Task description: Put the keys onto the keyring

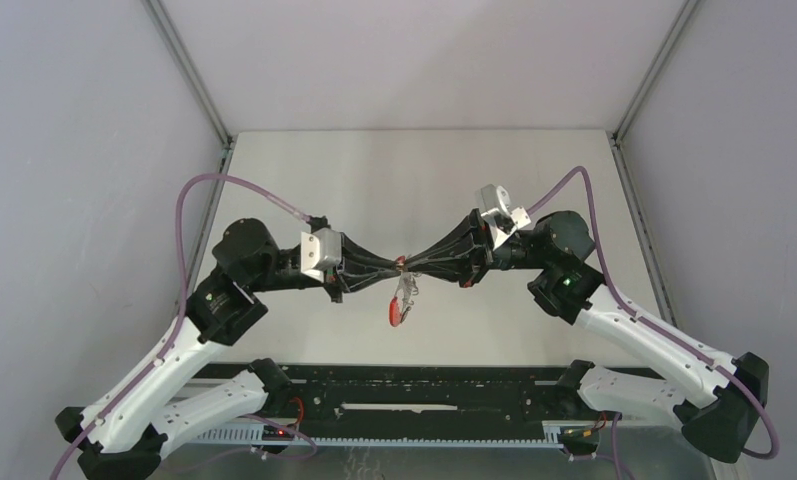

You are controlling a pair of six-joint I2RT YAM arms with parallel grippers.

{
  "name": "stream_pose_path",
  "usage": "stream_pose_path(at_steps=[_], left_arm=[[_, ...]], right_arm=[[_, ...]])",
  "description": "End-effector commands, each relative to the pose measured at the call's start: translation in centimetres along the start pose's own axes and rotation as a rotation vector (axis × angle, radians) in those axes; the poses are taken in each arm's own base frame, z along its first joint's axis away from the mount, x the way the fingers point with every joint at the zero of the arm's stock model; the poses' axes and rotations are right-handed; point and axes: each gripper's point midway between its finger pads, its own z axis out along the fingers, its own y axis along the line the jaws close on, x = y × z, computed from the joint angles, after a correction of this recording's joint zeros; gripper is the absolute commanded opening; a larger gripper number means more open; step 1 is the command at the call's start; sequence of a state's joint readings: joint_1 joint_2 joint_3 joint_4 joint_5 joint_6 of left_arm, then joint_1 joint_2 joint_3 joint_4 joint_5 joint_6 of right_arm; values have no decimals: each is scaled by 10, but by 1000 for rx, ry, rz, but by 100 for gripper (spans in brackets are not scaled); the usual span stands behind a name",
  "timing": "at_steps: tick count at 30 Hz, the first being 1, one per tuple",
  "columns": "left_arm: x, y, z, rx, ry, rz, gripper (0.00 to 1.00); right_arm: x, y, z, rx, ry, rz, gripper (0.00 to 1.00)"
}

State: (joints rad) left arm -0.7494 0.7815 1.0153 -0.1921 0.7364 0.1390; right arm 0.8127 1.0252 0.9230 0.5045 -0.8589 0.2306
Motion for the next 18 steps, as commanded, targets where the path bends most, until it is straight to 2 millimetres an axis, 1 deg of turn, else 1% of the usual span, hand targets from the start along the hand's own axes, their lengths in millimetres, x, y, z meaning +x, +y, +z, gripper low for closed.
stream_pose_path(at_steps=[1,4,6,9,11,12,14,18], left_arm=[[-10,10,-3,-59,-27,31,14],[-13,3,-4,-26,-38,30,17],[-12,-1,-5,-8,-36,29,21],[-12,-6,-6,8,-34,37,35],[-11,-9,-7,24,-30,45,47],[-10,-9,-8,28,-28,47,50],[-6,-8,-7,23,-20,51,50],[-2,-5,-6,6,-11,33,44]], right_arm=[[-14,6,3,-24,-36,-43,0],[-12,4,2,-7,-27,-39,0],[-12,3,2,1,-27,-44,0],[-12,1,2,11,-27,-47,0],[-12,1,2,12,-27,-49,0],[-12,1,2,12,-26,-46,0],[-12,1,2,12,-26,-46,0],[-11,2,3,6,-24,-44,0]])
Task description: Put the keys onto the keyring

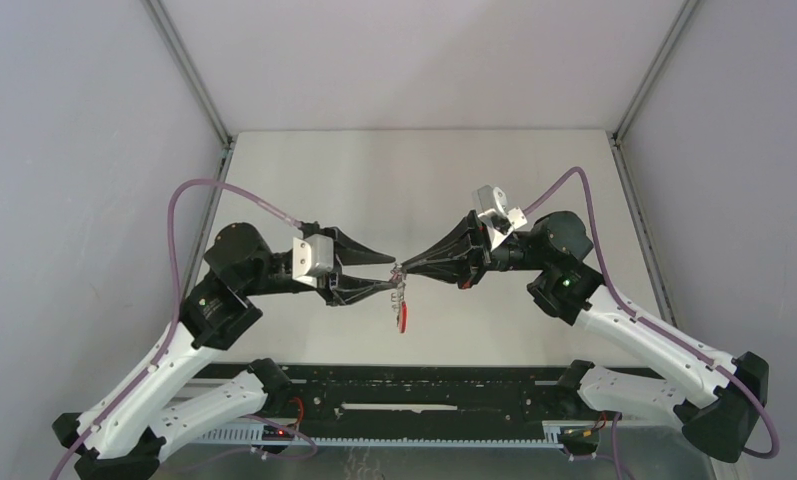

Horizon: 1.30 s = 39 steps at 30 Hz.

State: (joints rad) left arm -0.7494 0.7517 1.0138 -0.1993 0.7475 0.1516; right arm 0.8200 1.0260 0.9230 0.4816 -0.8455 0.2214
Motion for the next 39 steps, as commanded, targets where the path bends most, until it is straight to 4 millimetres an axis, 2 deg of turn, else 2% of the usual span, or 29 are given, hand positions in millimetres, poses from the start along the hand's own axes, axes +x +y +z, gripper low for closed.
stream_pose_path(at_steps=[1,9,16,20,22,24,26,33,35,39], left_arm=[[5,3,0,-15,5,-1,42],[0,7,2,-32,-9,-29,23],[11,15,2,-67,28,-7,1],[15,22,2,-100,48,-11,0],[17,25,2,-117,68,-21,0],[21,25,1,-113,100,-16,0],[24,25,-2,-112,125,-1,0],[36,25,-8,-82,238,52,0],[35,24,-9,-61,256,73,0],[29,25,-11,-42,277,116,0]], right_arm=[[-14,4,2,-7,-35,-55,0],[-12,5,3,-11,-28,-55,0],[-12,5,3,-8,-24,-53,0],[-10,4,3,-2,6,-27,1],[-8,0,2,15,39,6,14],[-11,-3,0,24,87,34,23],[-3,-5,-7,40,169,75,34],[21,-9,-24,80,478,129,55],[28,-10,-25,82,566,123,54],[38,-12,-22,67,669,115,47]])
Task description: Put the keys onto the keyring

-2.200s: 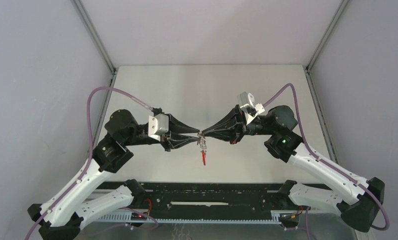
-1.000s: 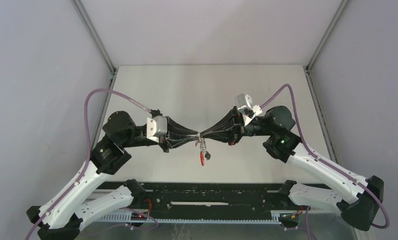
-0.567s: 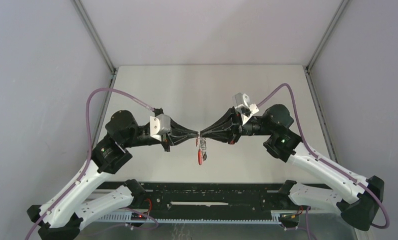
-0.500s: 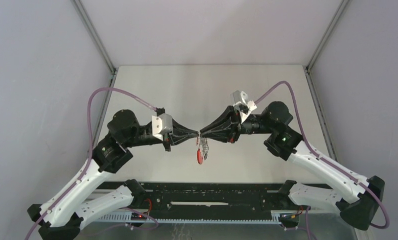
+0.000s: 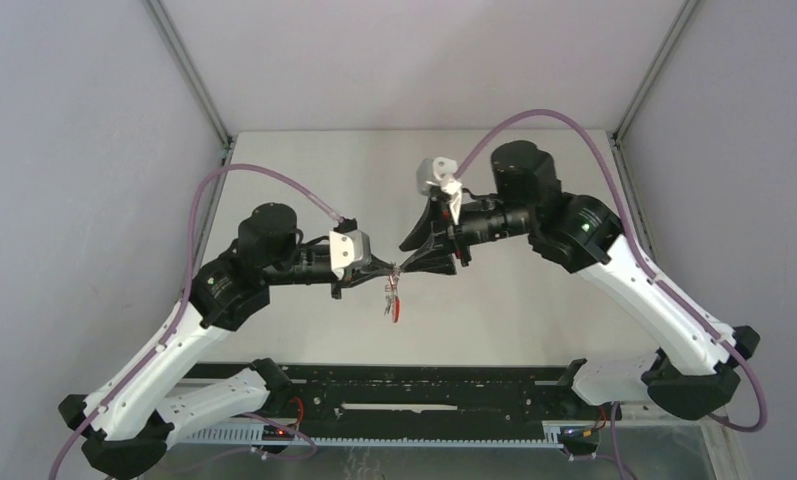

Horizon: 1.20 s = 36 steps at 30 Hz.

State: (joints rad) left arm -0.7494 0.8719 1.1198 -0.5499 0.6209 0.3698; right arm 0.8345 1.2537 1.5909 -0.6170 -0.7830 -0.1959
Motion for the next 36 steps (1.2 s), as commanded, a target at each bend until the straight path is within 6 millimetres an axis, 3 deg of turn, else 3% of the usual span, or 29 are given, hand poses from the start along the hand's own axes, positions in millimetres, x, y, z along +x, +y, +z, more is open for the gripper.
stream_pose_path(at_steps=[1,12,30,32,36], left_arm=[[-30,5,-15,-6,-18,137,0],[-27,1,-21,30,39,149,0],[-39,0,-23,33,5,155,0],[-41,0,-23,31,0,157,0],[-43,-1,-24,30,-8,155,0]], right_arm=[[46,4,2,-17,234,30,45],[30,0,17,5,183,-97,35],[38,-11,38,26,214,-122,31],[40,-12,39,31,219,-123,25],[40,-14,38,43,226,-124,1]])
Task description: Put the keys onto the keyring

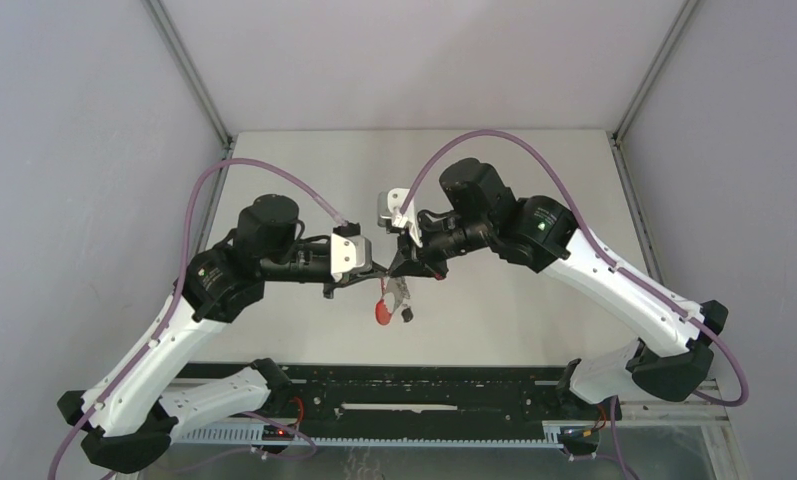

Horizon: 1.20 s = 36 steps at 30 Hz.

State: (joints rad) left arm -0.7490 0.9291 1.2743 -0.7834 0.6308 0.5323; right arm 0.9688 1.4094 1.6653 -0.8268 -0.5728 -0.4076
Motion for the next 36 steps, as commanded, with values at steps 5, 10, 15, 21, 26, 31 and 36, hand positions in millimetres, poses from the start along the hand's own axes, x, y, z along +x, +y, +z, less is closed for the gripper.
stream_pose_path(at_steps=[5,10,15,21,26,31,36], left_arm=[[-37,7,-15,-42,-98,75,9],[-31,6,-17,-53,-85,128,39],[-28,14,-21,-107,-89,242,43],[-33,11,-22,-103,-128,323,51],[-45,0,-20,-44,-186,281,57],[-52,-1,-17,-49,-237,154,47],[-54,-13,-19,-8,-259,68,34]], right_arm=[[-24,-6,-12,75,-62,-61,0],[-34,0,-24,60,-163,-54,0],[-47,8,-38,-19,-327,-15,0],[-50,24,-46,-143,-409,9,0],[-55,32,-47,-230,-450,24,0],[-71,32,-51,-219,-561,-7,0],[-83,33,-62,-172,-718,-49,0]])
